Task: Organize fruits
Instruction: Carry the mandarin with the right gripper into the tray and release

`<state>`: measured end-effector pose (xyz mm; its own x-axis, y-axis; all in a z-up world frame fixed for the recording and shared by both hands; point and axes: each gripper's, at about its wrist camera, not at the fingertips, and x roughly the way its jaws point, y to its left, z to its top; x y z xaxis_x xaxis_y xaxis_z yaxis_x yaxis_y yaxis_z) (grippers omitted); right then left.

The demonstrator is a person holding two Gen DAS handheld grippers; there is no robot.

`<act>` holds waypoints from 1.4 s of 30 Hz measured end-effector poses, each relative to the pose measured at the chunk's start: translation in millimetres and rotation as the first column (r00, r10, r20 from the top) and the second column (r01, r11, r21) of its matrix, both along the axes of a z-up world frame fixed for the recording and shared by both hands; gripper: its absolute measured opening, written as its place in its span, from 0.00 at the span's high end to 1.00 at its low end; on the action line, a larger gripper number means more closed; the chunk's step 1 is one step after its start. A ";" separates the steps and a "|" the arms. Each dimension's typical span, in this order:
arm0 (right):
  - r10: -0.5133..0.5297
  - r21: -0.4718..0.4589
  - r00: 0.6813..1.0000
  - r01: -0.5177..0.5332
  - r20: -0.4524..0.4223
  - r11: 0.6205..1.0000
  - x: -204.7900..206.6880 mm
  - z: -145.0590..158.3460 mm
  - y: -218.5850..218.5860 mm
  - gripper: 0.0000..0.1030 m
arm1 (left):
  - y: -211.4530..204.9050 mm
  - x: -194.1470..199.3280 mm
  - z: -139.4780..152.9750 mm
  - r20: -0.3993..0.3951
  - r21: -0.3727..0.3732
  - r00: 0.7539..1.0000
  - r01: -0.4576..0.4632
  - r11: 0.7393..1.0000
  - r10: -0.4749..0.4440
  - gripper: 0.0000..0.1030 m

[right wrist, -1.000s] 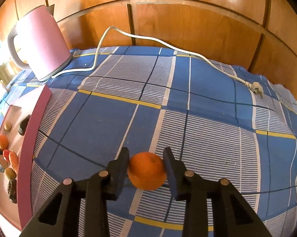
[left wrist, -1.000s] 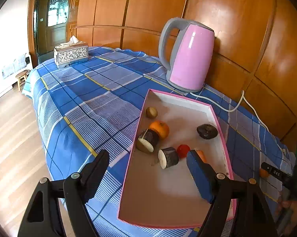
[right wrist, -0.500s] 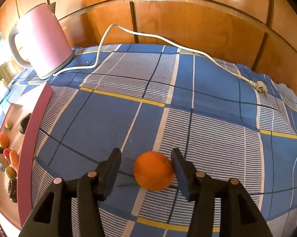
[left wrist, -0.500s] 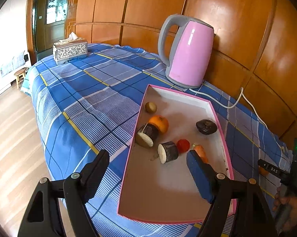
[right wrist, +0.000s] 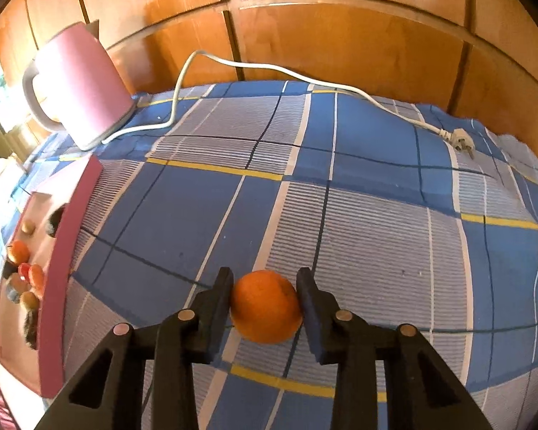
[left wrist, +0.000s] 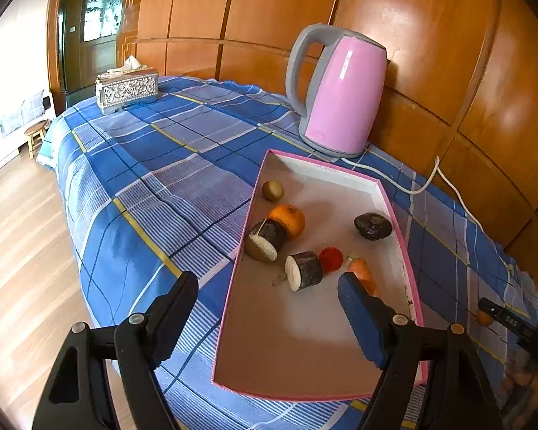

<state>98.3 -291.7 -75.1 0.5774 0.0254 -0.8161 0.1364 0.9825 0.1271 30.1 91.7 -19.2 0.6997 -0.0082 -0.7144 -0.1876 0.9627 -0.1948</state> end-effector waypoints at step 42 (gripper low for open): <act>0.382 0.206 0.920 -0.393 0.090 0.896 -8.1 56.1 148.7 0.65 | 14.7 -12.0 -6.5 -0.009 0.009 1.000 -0.019 1.000 0.019 0.18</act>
<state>90.2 -143.0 -19.0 0.5227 0.4272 -0.7378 -0.2608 0.9040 0.3387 18.1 106.4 -25.7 0.6929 0.0114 -0.7209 -0.2079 0.9606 -0.1846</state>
